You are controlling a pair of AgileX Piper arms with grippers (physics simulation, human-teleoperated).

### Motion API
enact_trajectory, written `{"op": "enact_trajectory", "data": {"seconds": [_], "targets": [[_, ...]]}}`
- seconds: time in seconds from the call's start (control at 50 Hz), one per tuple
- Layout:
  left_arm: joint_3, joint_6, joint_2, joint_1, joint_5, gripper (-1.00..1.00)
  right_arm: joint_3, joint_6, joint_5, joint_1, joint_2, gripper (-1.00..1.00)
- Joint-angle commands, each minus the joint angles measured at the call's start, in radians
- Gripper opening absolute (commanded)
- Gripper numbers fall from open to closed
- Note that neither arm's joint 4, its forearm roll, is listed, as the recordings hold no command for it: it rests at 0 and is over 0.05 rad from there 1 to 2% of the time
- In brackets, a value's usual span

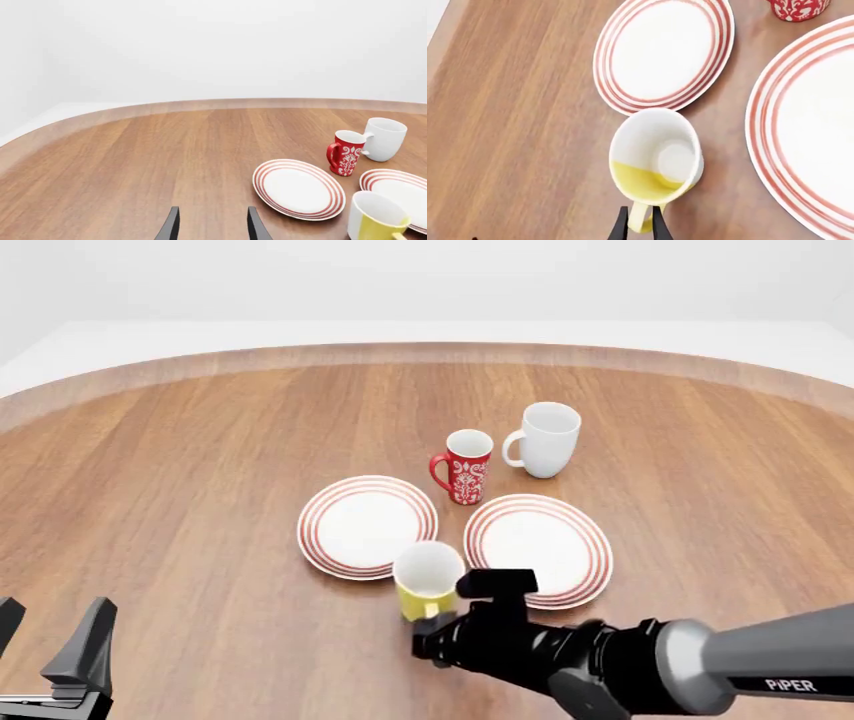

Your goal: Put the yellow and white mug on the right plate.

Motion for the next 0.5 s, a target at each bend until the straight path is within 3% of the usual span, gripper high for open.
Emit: {"op": "enact_trajectory", "data": {"seconds": [0.02, 0.5], "targets": [[0.0, 0.0, 0.0, 0.0, 0.0, 1.0, -0.005, -0.036, 0.042, -0.033, -0.034, -1.0], [0.0, 0.0, 0.0, 0.0, 0.0, 1.0, -0.081, -0.139, 0.189, -0.085, -0.147, -1.0]]}}
